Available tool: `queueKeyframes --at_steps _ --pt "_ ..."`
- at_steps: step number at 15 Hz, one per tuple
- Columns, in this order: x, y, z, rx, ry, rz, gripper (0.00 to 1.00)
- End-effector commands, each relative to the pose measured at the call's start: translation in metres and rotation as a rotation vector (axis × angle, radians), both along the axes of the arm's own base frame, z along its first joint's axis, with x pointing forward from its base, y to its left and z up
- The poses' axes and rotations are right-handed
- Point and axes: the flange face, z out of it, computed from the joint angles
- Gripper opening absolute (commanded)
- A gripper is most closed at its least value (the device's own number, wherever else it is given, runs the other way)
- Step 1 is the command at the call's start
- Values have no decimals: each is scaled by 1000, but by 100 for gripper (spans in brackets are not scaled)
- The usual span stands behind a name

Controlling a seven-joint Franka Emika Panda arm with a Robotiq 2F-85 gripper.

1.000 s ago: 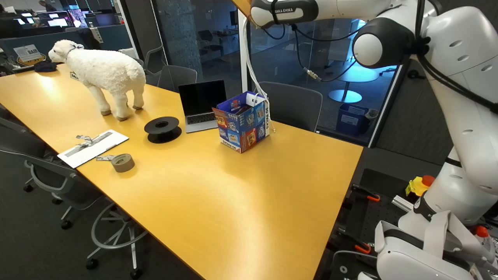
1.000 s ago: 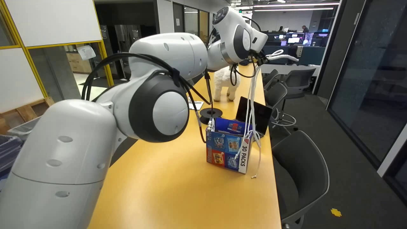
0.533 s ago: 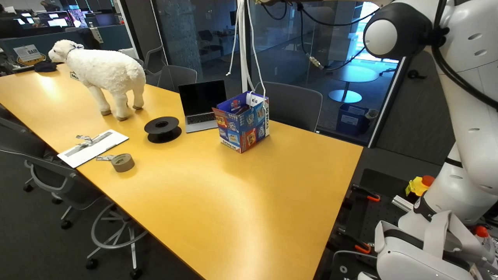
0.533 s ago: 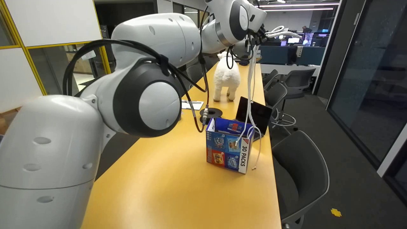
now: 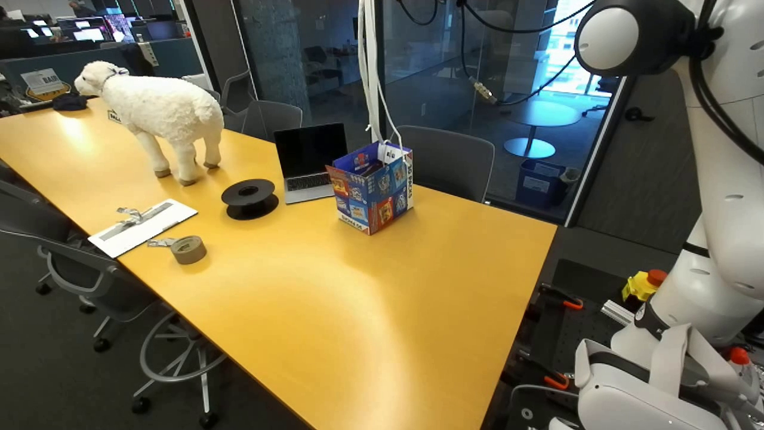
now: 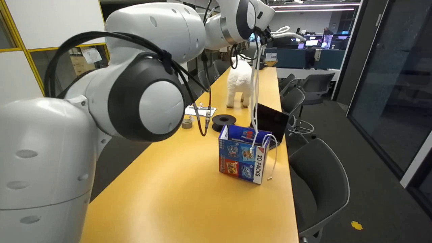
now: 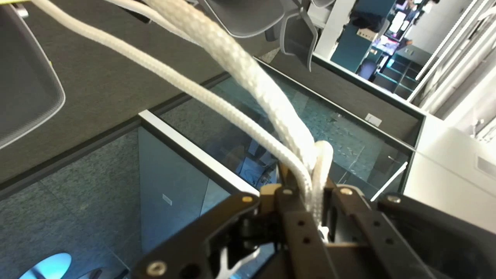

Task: Put one rope in the box, the move the box to the right, the put the remaining ropes in the box

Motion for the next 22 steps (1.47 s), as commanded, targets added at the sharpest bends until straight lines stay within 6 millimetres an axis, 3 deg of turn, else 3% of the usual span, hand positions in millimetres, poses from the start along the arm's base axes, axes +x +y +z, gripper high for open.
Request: queueKeyframes --at_steps 1,9,15,22 --pt "0 17 -22 49 41 99 7" --pt "26 46 -108 140 256 275 7" --pt "32 51 -155 204 481 436 7" --pt "30 53 -194 248 721 567 7"
